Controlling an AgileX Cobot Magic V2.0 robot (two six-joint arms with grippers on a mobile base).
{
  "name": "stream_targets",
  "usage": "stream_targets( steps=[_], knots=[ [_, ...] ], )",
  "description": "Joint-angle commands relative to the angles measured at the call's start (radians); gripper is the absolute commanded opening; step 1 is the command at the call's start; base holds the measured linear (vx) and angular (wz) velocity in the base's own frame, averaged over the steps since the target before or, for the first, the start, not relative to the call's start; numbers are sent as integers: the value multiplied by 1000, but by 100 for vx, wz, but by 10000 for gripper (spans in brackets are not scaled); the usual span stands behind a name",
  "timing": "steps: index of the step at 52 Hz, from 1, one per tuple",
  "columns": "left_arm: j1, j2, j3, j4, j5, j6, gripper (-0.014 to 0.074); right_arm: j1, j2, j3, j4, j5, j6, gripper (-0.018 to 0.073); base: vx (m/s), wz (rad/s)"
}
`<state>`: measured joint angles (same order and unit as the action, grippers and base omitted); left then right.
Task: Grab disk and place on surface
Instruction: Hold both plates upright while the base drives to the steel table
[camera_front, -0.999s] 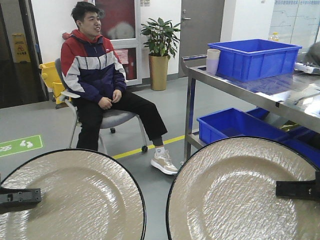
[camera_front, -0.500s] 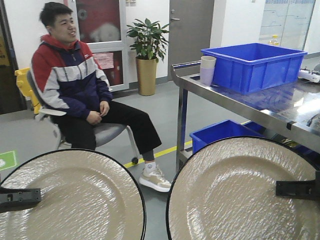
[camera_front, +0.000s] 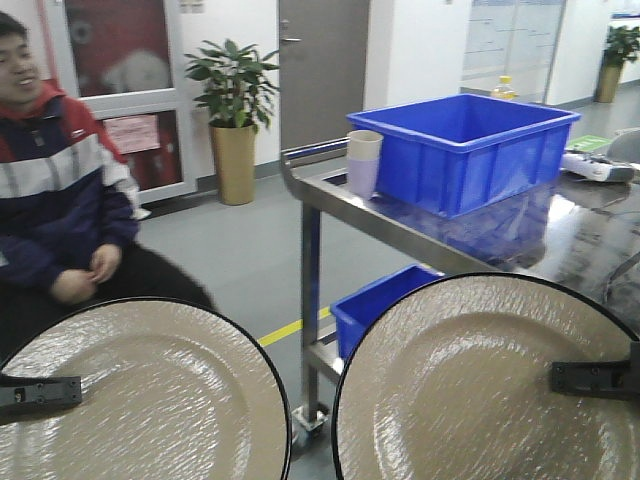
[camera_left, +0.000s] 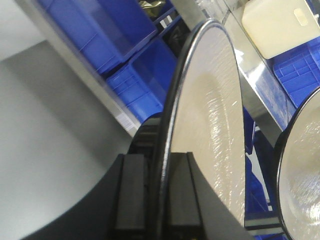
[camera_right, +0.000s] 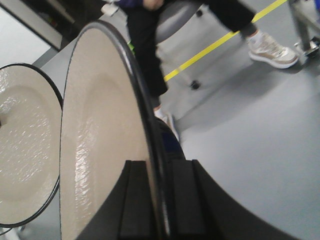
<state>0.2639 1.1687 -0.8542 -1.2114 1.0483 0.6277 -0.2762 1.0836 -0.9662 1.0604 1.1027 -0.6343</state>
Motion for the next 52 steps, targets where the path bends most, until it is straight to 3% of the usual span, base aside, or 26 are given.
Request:
stream_targets(
  steps=[1,52],
  knots=[
    [-6,-30,-32,-132,16,-9,-2,-2,-19,-32,124,-24,1,-9,46,-36],
    [-6,-30,-32,-131,9,-9,-2,-2,-19,-32,124,-24,1,-9,38,-62]
  ],
)
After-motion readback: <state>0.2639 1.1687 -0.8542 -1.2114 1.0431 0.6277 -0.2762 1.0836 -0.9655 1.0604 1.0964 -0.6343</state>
